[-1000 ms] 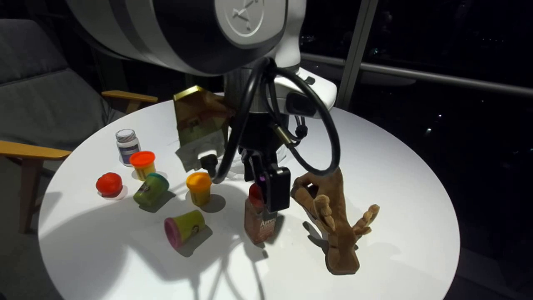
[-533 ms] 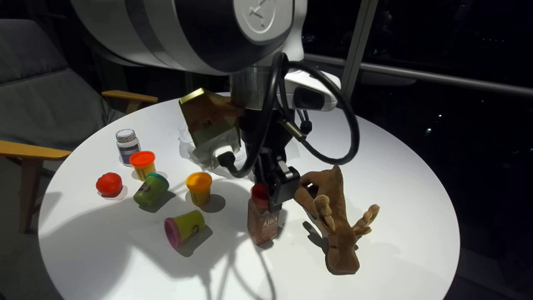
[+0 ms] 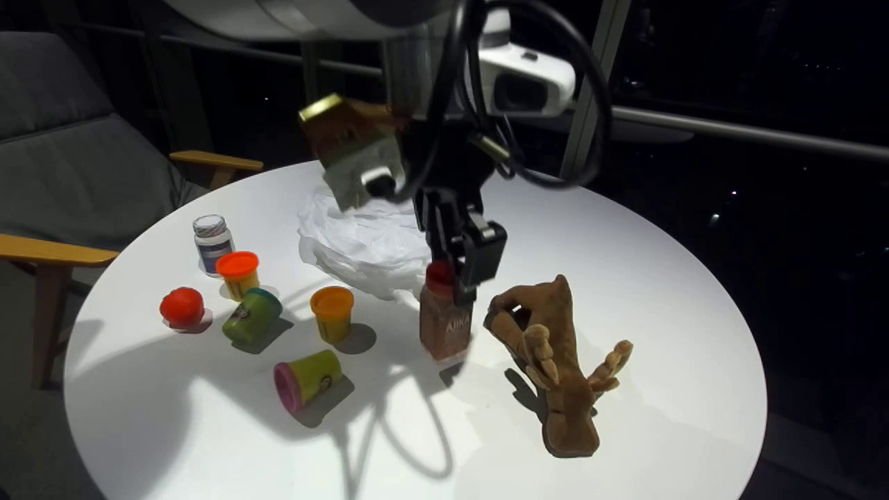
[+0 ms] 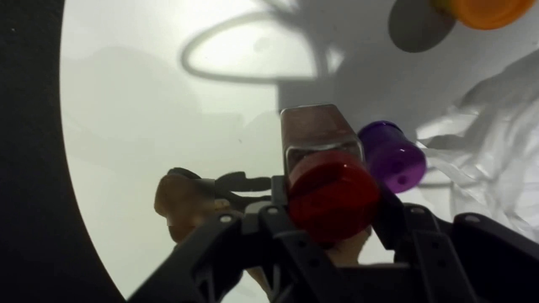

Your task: Put the objects on the table in the plastic

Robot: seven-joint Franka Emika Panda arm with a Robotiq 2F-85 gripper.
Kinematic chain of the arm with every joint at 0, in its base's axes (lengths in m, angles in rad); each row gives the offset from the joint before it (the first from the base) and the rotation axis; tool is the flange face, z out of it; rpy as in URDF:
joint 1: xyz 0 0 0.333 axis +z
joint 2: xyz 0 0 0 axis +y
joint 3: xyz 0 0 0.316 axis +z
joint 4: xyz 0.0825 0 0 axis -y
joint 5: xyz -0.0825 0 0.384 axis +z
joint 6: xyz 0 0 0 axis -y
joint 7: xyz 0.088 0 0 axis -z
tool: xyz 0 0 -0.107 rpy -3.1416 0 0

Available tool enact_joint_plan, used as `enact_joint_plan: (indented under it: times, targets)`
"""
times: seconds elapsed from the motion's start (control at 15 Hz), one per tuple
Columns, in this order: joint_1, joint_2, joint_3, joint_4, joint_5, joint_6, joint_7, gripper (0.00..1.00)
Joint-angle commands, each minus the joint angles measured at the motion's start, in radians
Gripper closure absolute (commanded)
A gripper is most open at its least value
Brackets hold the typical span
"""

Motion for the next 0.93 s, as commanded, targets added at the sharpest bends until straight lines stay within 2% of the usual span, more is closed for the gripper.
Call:
enact_joint_plan:
  times: [0.0, 0.2, 0.4, 0.53, 0.87]
  targets:
    - [0.011, -0.104, 0.099, 0.084, 0.154, -0.109, -0.026, 0.76]
    - [0.030, -0.041, 0.175, 0.245, 0.258, -0.146, -0.006, 0.76]
    - [0.049, 0.079, 0.209, 0.374, 0.276, -0.119, 0.024, 0.76]
    - [0.066, 0.170, 0.204, 0.445, 0.244, -0.102, 0.057, 0.76]
    - [0.135, 0.402, 0.122, 0.634, 0.142, -0.063, 0.132, 0.76]
